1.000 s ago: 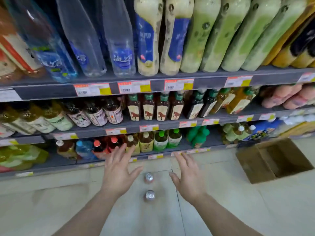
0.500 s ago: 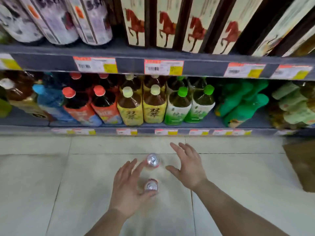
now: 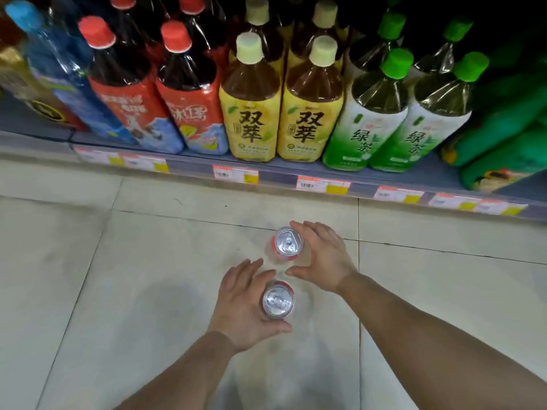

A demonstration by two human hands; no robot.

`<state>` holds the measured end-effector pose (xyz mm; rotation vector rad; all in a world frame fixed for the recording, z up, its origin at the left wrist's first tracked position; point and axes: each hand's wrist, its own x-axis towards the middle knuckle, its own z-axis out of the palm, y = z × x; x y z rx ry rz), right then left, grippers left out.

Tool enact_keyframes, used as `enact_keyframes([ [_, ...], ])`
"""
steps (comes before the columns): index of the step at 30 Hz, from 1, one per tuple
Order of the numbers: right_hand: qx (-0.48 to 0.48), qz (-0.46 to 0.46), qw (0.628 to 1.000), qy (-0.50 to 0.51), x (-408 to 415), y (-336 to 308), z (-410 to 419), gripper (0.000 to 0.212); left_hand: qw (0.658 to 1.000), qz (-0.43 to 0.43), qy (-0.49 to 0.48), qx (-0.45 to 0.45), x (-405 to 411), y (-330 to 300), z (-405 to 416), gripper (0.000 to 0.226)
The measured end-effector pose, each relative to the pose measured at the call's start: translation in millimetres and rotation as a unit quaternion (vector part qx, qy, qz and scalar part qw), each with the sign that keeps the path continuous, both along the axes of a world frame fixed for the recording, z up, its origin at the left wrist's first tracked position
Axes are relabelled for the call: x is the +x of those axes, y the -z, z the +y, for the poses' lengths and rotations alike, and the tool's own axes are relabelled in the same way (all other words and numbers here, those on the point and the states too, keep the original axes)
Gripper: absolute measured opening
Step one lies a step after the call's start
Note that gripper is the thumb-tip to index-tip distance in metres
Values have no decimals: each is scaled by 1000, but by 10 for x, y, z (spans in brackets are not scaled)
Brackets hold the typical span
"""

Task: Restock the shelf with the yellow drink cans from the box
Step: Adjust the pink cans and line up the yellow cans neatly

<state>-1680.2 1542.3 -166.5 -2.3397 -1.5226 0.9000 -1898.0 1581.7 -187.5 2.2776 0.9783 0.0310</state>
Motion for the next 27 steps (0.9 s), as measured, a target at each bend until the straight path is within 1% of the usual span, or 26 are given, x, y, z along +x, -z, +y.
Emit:
enact_keyframes([
  [2,14,6,1000,11,-30,39,34,96,1000,6,15,1,-10,53,-5,96],
  [4,40,12,998,40,-64,54,71,86,1000,10,24,16,-17,115,-8,90],
  [6,57,24,996,68,-99,58,98,76,1000,1,16,20,-5,153,-26,83],
  [9,65,25,994,90,-105,40,88,68,1000,-13,3,29,26,150,-12,78],
  [11,84,21,990,108,-89,-67,57,65,999,-23,-7,37,33,66,73,76],
  [13,106,23,985,133,-57,-293,29,63,998,-30,-24,41,51,-150,211,75],
  [15,122,28,979,163,-27,-637,-1,63,998,-38,-37,44,81,-520,345,75],
  [18,149,38,971,181,6,-1343,-18,63,998,-41,-49,18,149,-1299,517,77],
  [22,151,43,969,189,13,-2464,-27,60,997,-58,-45,28,249,-2439,615,72],
  [27,166,57,962,211,-5,-3969,-129,56,997,-52,-38,36,377,-3996,533,77],
])
